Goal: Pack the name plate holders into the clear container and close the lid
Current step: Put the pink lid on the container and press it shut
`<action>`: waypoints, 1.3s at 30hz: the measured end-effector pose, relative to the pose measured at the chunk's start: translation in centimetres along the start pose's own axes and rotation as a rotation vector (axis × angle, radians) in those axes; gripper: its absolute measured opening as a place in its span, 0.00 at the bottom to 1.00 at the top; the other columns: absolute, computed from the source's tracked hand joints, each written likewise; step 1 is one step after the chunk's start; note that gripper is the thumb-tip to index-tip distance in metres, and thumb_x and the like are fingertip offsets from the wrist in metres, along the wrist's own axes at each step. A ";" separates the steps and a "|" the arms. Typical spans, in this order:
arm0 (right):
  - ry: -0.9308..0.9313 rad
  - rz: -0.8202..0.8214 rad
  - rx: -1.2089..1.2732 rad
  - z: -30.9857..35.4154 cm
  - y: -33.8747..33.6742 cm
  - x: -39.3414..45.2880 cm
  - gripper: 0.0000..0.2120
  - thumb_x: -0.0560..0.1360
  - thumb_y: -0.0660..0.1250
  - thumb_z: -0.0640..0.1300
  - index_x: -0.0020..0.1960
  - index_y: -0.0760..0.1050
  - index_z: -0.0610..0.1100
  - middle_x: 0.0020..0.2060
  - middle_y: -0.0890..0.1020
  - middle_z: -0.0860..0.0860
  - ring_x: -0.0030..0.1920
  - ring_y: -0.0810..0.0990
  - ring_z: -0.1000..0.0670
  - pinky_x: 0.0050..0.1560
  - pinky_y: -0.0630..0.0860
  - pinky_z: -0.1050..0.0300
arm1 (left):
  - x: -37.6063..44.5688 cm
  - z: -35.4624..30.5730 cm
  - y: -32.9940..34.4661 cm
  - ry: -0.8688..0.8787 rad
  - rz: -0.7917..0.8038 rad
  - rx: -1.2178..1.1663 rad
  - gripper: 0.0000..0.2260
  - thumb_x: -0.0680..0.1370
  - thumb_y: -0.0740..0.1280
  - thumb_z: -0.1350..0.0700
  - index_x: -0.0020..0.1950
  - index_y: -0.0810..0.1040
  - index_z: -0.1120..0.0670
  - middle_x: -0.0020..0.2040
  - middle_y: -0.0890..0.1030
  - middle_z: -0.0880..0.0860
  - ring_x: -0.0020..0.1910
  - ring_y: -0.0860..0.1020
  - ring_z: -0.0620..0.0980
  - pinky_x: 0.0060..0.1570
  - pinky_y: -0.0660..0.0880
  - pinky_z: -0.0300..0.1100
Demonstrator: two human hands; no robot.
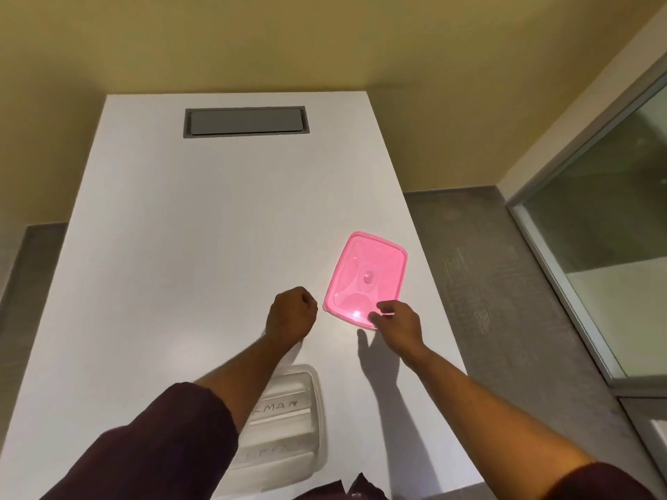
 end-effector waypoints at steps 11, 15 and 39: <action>0.292 0.024 0.288 -5.2 -1.2 5.3 0.24 0.61 0.78 0.42 0.34 0.60 0.50 0.33 0.63 0.48 0.36 0.63 0.47 0.40 0.71 0.51 | 3.6 -0.8 6.2 -0.175 0.208 -0.025 0.18 0.76 0.68 0.58 0.65 0.76 0.61 0.63 0.78 0.60 0.63 0.76 0.59 0.61 0.71 0.46; 0.358 0.037 0.450 -6.3 -0.7 6.0 0.13 0.62 0.79 0.40 0.33 0.73 0.42 0.33 0.77 0.45 0.35 0.76 0.44 0.54 0.84 0.39 | 3.2 -1.9 6.6 -0.234 0.179 -0.130 0.13 0.75 0.67 0.61 0.60 0.78 0.61 0.51 0.80 0.54 0.54 0.80 0.58 0.49 0.70 0.41; 0.420 0.365 0.870 1.7 1.2 -3.7 0.10 0.76 0.62 0.27 0.54 0.81 0.28 0.35 0.82 0.41 0.29 0.79 0.50 0.29 0.79 0.62 | -2.9 -1.4 -6.7 -0.020 -0.176 -0.570 0.16 0.82 0.60 0.49 0.70 0.70 0.49 0.67 0.73 0.50 0.65 0.75 0.52 0.66 0.73 0.55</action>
Point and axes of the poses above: each hand's wrist, its own x-axis towards the middle knuckle, its own y-axis out of the palm, z = x × y, the point moved 4 cm from there along x, towards the middle knuckle
